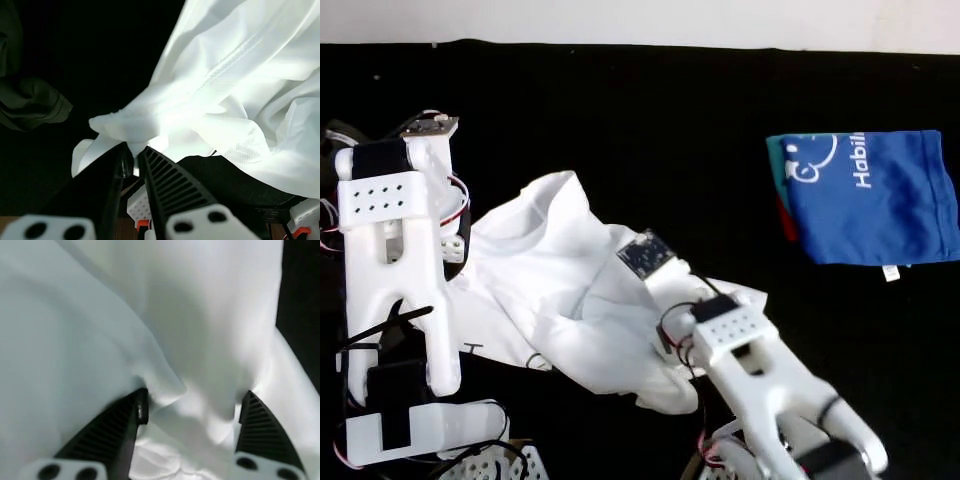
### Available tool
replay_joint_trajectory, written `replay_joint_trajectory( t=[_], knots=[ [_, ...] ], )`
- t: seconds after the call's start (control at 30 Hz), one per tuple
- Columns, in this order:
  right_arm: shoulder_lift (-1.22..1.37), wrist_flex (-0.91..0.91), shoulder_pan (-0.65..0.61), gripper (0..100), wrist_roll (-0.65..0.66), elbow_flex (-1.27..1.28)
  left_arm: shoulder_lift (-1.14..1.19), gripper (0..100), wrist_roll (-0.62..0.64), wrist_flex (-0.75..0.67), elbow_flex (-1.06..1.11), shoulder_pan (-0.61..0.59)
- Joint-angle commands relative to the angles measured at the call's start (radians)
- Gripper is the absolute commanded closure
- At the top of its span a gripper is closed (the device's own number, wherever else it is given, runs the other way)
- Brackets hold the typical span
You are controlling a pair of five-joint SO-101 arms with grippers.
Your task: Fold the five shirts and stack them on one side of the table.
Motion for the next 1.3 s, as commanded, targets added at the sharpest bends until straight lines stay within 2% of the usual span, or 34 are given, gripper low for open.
replay_joint_trajectory(
  t=[0.0,0.07,0.13,0.23,0.43,0.57,0.7,1.0,1.07,1.17,1.27],
  knots=[
    [0.128,-0.018,0.013,85.3,-0.006,-0.094,-0.048,99,0.006,0.006,-0.013,-0.002],
    [0.194,-0.018,0.013,99.1,-0.006,-0.139,-0.048,99,0.006,0.006,-0.013,-0.002],
    [0.242,-0.018,0.013,97.1,-0.006,-0.173,-0.048,99,0.006,0.006,-0.013,-0.002],
    [0.268,-0.015,0.041,99.4,-0.006,-0.216,-0.048,99,0.006,0.006,-0.013,-0.002],
    [0.197,-0.013,0.193,99.2,-0.003,-0.305,-0.041,99,0.006,-0.008,-0.012,-0.002],
    [0.145,-0.013,0.282,99.2,0.069,-0.397,-0.039,99,0.008,-0.081,-0.013,-0.002],
    [0.133,-0.013,0.354,99.2,0.084,-0.539,-0.050,99,0.017,-0.104,-0.021,0.031],
    [0.137,-0.018,0.371,99.2,0.084,-0.839,-0.045,99,0.163,-0.018,-0.292,0.128],
    [0.160,-0.028,0.371,99.2,0.084,-0.868,-0.039,99,0.164,-0.006,-0.277,0.160],
    [0.248,-0.035,0.374,98.9,0.084,-0.901,-0.039,99,0.160,-0.032,-0.143,0.176],
    [0.335,-0.027,0.374,96.3,0.080,-0.918,-0.039,99,0.160,-0.155,0.044,0.166]
  ],
)
